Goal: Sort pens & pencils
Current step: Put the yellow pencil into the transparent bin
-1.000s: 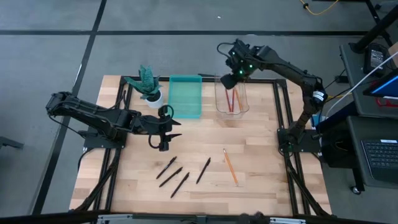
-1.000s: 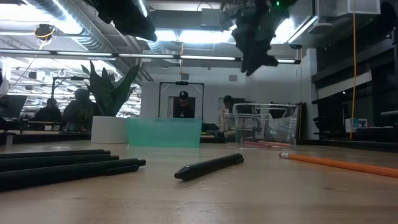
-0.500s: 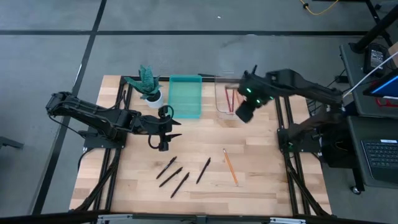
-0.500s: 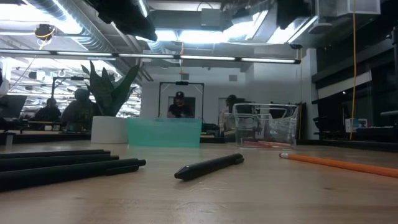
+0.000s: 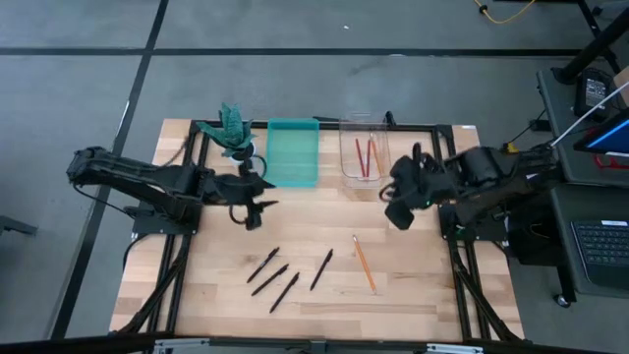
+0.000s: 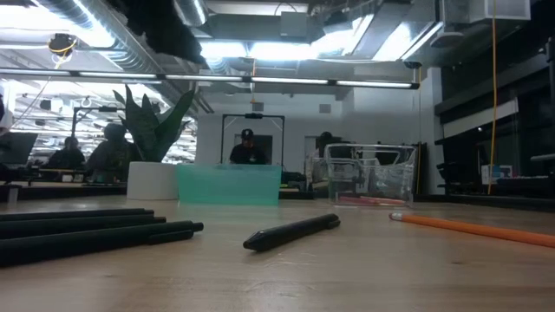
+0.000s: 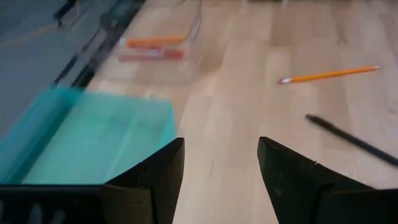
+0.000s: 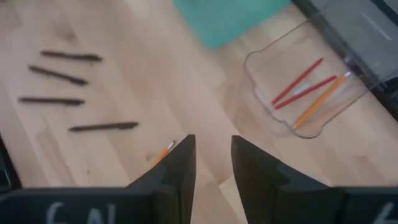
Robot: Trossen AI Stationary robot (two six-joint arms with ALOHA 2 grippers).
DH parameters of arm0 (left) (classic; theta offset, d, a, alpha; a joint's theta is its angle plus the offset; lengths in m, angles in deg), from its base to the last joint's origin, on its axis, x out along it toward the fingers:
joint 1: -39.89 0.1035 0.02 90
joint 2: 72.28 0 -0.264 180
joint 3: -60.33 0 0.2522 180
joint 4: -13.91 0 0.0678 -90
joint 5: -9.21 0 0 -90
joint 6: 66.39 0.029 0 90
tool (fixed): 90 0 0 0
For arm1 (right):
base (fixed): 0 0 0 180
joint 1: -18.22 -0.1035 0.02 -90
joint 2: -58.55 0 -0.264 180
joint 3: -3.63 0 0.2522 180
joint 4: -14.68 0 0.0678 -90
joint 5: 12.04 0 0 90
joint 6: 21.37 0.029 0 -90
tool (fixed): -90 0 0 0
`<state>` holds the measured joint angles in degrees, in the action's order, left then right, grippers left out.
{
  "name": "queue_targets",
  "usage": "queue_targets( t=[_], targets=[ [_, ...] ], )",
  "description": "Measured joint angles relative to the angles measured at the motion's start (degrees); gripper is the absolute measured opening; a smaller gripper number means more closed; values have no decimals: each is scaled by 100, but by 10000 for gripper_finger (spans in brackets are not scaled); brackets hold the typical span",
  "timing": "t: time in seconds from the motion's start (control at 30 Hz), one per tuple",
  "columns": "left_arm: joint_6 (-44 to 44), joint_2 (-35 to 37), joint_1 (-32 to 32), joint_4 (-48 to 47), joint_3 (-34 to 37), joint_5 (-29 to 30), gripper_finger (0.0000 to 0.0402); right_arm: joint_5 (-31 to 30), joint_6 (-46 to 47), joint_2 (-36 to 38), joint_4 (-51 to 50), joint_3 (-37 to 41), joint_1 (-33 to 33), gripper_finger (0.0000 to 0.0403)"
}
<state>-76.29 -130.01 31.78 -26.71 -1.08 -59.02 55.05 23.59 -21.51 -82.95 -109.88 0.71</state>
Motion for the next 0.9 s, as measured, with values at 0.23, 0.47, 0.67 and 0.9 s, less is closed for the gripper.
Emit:
queue_targets(
  t=[0.23,0.47,0.67,0.9],
  targets=[
    [389,1036,459,-30,2,-1060,198,-200,57,-313,-171,29,-622,103],
    [435,1401,814,-199,1,-1852,198,-452,953,-339,-83,850,-960,103],
    [413,1330,932,-117,109,-1966,198,-206,1561,-336,816,1892,-978,103],
    [311,1328,1141,366,412,-1937,198,349,1558,-339,2734,2933,-972,103]
  ],
)
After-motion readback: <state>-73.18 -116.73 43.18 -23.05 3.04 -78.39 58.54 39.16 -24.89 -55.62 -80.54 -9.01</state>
